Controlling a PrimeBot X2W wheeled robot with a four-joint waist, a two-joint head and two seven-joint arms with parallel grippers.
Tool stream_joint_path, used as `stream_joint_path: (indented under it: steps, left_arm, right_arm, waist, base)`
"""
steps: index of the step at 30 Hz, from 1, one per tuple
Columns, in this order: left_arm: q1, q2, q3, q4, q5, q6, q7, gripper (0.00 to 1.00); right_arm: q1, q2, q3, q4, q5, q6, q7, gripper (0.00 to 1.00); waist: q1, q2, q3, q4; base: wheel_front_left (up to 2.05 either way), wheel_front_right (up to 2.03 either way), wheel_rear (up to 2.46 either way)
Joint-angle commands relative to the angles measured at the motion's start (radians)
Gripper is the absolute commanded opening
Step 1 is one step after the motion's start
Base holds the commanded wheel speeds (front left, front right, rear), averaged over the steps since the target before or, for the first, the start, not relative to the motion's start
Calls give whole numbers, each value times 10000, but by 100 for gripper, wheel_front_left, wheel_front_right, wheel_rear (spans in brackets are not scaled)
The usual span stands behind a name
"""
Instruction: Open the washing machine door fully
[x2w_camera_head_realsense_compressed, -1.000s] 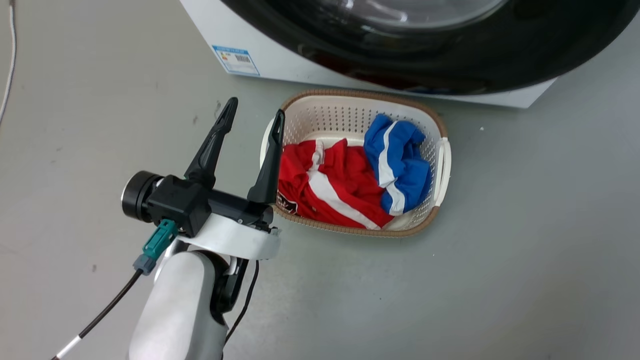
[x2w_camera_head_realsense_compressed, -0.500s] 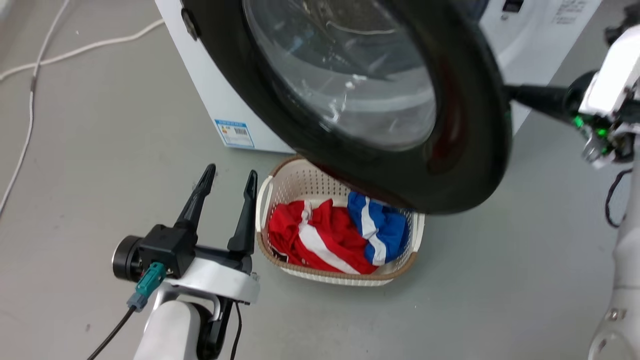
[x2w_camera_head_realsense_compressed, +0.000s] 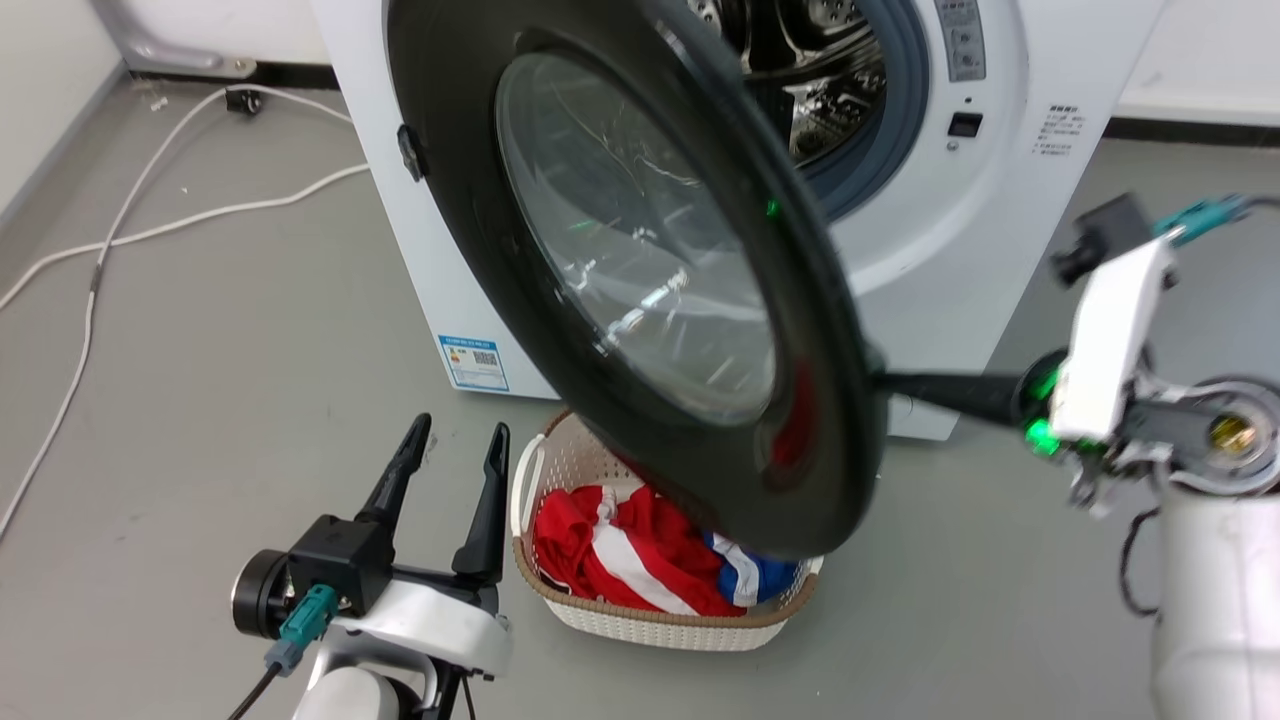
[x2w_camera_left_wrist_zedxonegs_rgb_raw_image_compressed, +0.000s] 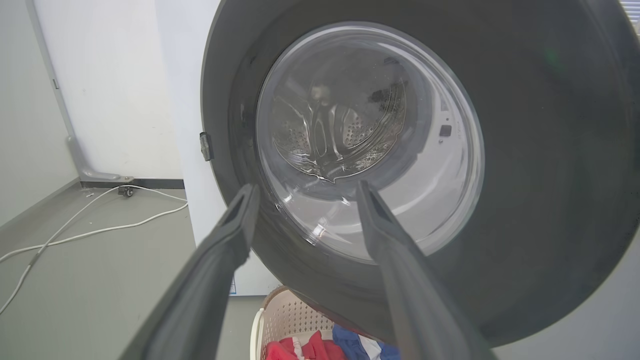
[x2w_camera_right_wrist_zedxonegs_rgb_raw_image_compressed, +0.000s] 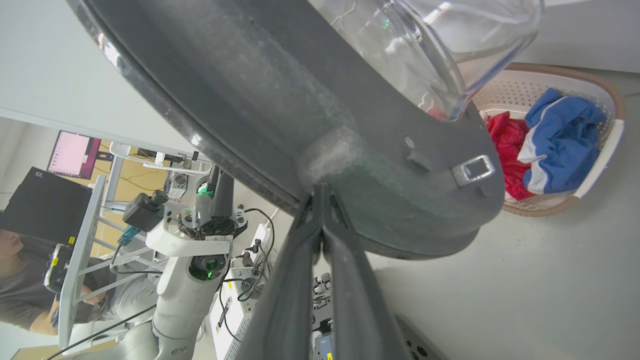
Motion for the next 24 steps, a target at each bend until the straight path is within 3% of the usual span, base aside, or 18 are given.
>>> stream_joint_path:
  steps: [1,14,20,24]
  left_arm:
    - [111,-8,-12,45,-56,4,-25,100]
    - [293,43,-240,232,-140,4,-25,100]
    - [438,53,-204,268,-194,4,-25,100]
    - [480,84,-173,287,-202,3,-25,100]
  right_arm:
    - [332,109,254,-63,228,21,-39,0]
    - [1332,118,2117,-276,1466,9,-1236,0]
    - [1551,88,2182,-448,1595,11,-1943,0]
    - [1785,70,1900,-674,1454,11,-3136,0]
  waist:
    - [3,0,-130,8]
    - [3,0,-535,119]
    - [3,0,-684,59]
    - [3,0,-775,-118]
  base:
    - [0,0,0]
    - [0,0,0]
    - [0,0,0]
    - [0,0,0]
